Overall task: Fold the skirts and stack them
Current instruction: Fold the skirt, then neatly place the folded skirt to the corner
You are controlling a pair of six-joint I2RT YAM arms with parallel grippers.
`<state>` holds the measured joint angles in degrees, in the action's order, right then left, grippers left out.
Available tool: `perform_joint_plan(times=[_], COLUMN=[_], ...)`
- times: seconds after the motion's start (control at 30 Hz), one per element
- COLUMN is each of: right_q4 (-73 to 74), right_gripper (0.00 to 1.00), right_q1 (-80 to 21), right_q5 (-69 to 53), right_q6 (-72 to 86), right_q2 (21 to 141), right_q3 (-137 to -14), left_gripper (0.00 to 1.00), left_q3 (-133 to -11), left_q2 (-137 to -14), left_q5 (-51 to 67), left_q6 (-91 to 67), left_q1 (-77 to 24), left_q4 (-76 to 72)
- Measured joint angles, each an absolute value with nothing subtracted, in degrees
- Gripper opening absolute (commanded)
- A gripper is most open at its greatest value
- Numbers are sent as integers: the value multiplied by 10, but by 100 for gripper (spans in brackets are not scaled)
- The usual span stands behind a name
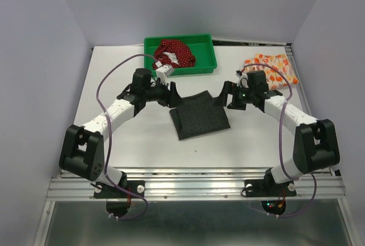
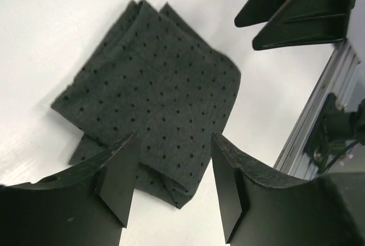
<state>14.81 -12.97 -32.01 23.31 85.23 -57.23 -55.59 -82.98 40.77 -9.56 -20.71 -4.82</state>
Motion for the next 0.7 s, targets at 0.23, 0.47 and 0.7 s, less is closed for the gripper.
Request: perform_joint_plan(times=[0.23,0.47,0.7], right_q4=[180,169,151], right_gripper=[100,100,100], right_q1=[-123,-96,-69], right_q5=[-256,-252,-302], right_q6=[218,223,250], right_q2=[889,900,917], right_q3=[-500,-487,-481], left_gripper=[53,67,77], left_q3=[-548,-624,-628], left_q2=[-870,-940,-919], left_q5=[335,180,-10], left_q6=[-32,65,214], left_q1=[-304,-410,-590], left_q4=[15,68,62])
